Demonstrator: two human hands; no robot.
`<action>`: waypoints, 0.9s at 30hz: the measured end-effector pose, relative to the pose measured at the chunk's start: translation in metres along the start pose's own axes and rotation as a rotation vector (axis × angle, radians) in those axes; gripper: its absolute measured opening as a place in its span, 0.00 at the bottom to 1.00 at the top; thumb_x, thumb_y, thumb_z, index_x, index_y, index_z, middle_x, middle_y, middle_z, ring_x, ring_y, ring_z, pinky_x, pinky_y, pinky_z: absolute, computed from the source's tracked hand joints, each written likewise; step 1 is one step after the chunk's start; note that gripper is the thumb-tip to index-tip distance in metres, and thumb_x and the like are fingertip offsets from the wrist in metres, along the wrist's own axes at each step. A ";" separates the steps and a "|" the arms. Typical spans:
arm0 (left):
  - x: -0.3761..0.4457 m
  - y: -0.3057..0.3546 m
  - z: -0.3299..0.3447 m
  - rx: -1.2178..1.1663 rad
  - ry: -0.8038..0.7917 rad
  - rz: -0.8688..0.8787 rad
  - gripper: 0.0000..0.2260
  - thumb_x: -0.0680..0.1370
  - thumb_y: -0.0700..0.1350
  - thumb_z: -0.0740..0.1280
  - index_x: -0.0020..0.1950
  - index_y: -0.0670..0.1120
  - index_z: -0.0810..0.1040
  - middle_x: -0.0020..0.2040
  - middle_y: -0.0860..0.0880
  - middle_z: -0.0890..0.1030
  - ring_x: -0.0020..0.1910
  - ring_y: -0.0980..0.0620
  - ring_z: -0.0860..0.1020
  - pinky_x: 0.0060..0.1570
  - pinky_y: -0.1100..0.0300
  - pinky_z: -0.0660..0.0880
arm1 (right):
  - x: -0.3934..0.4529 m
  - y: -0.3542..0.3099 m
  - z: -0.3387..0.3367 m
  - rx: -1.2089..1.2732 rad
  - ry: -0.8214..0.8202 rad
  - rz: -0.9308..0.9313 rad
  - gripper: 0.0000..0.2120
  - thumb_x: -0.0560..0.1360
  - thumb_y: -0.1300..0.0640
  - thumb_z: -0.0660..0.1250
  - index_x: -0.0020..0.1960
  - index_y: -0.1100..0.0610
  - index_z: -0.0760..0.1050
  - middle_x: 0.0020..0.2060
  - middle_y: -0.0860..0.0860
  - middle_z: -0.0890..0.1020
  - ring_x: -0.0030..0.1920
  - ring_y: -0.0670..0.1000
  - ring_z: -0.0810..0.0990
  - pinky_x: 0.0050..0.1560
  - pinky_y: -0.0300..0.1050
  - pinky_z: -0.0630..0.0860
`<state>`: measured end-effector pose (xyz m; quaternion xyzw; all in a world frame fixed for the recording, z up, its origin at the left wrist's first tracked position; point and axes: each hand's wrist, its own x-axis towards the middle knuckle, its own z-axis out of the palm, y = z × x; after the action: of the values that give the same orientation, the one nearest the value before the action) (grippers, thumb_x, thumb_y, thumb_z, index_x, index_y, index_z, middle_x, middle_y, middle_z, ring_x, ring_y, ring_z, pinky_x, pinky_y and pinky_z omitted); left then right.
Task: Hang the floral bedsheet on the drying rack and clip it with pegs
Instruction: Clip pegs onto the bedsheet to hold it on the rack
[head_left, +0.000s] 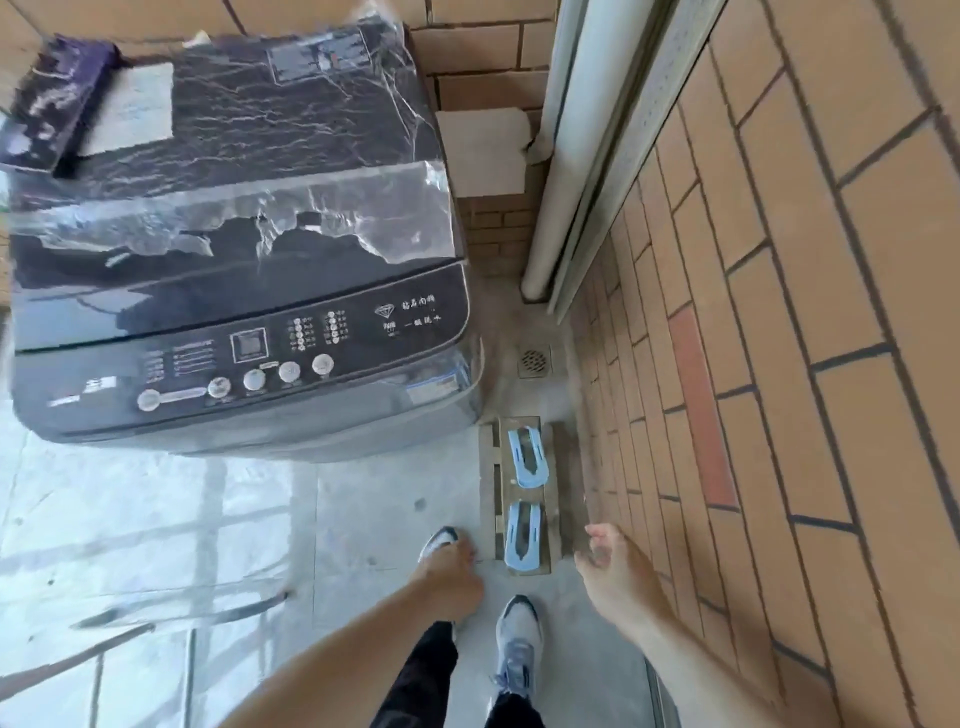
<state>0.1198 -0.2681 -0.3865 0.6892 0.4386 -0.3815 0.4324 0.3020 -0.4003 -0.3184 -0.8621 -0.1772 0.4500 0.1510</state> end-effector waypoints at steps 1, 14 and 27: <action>0.024 -0.003 0.007 -0.009 -0.012 -0.012 0.18 0.79 0.44 0.61 0.69 0.46 0.72 0.65 0.44 0.78 0.62 0.44 0.78 0.60 0.54 0.78 | 0.021 0.004 0.010 -0.006 0.000 0.005 0.14 0.83 0.48 0.65 0.66 0.51 0.73 0.54 0.43 0.76 0.46 0.41 0.74 0.41 0.34 0.66; 0.241 -0.030 0.135 -0.334 -0.070 -0.213 0.18 0.74 0.65 0.66 0.42 0.50 0.75 0.43 0.52 0.80 0.42 0.52 0.79 0.41 0.58 0.74 | 0.250 0.073 0.145 -0.018 0.005 0.205 0.29 0.82 0.38 0.60 0.76 0.54 0.65 0.67 0.52 0.79 0.61 0.54 0.80 0.57 0.46 0.74; 0.254 -0.051 0.124 -0.604 0.123 -0.231 0.11 0.67 0.53 0.70 0.44 0.48 0.82 0.36 0.49 0.80 0.31 0.50 0.78 0.30 0.52 0.77 | 0.289 0.089 0.157 0.181 0.163 0.304 0.10 0.82 0.54 0.65 0.48 0.58 0.80 0.41 0.55 0.81 0.45 0.59 0.81 0.41 0.43 0.70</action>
<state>0.1366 -0.3016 -0.6712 0.4972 0.6327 -0.2383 0.5438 0.3404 -0.3363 -0.6504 -0.8955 0.0089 0.4102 0.1723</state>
